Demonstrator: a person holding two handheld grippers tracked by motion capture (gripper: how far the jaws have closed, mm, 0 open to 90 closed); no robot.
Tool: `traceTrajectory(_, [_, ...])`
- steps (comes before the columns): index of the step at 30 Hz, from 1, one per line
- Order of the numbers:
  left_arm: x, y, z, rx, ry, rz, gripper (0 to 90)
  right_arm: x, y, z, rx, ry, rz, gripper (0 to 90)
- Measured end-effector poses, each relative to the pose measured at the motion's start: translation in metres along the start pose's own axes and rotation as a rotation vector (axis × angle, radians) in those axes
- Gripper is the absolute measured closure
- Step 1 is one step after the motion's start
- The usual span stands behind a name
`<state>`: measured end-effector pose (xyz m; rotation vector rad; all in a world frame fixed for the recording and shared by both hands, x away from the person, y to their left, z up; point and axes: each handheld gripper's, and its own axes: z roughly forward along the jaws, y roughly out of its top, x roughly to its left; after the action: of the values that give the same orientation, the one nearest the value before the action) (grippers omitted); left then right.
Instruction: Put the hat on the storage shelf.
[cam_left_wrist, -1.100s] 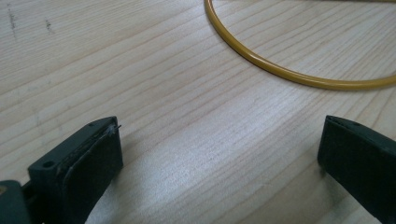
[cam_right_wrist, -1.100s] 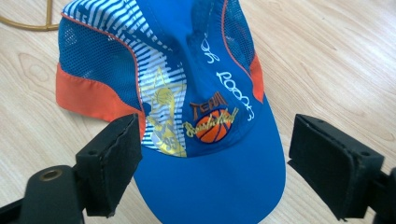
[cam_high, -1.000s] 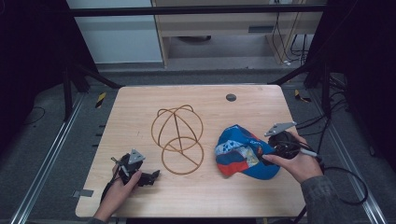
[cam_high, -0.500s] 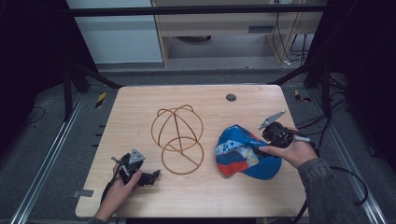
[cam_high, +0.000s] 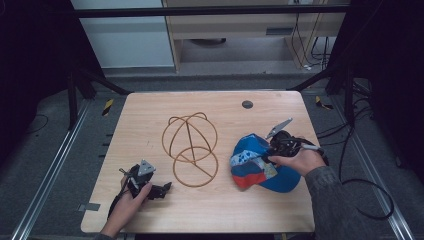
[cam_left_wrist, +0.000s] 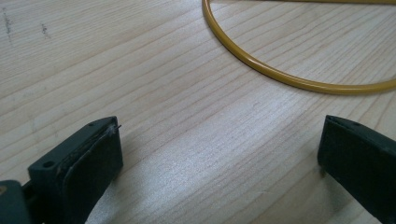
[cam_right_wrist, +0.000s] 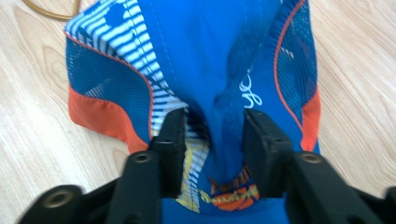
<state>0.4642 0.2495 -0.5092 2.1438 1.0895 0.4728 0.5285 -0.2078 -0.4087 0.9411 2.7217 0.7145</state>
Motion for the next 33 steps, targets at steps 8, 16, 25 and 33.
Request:
traceTrajectory(8, [0.0,0.0,0.0,-0.001,0.004,0.002,0.0,-0.004,0.004,0.005,0.034,0.047,0.005,87.6])
traceTrajectory(16, [-0.001,-0.001,-0.001,-0.001,-0.001,0.01,0.0,-0.008,0.005,-0.003,0.046,0.081,0.041,90.0])
traceTrajectory(25, [-0.001,-0.001,-0.001,0.0,-0.001,0.011,0.0,-0.003,0.001,-0.032,0.013,0.067,0.065,90.0])
traceTrajectory(33, [-0.001,-0.001,-0.001,0.0,-0.002,0.011,0.0,-0.001,0.007,-0.051,-0.005,0.027,0.074,90.0])
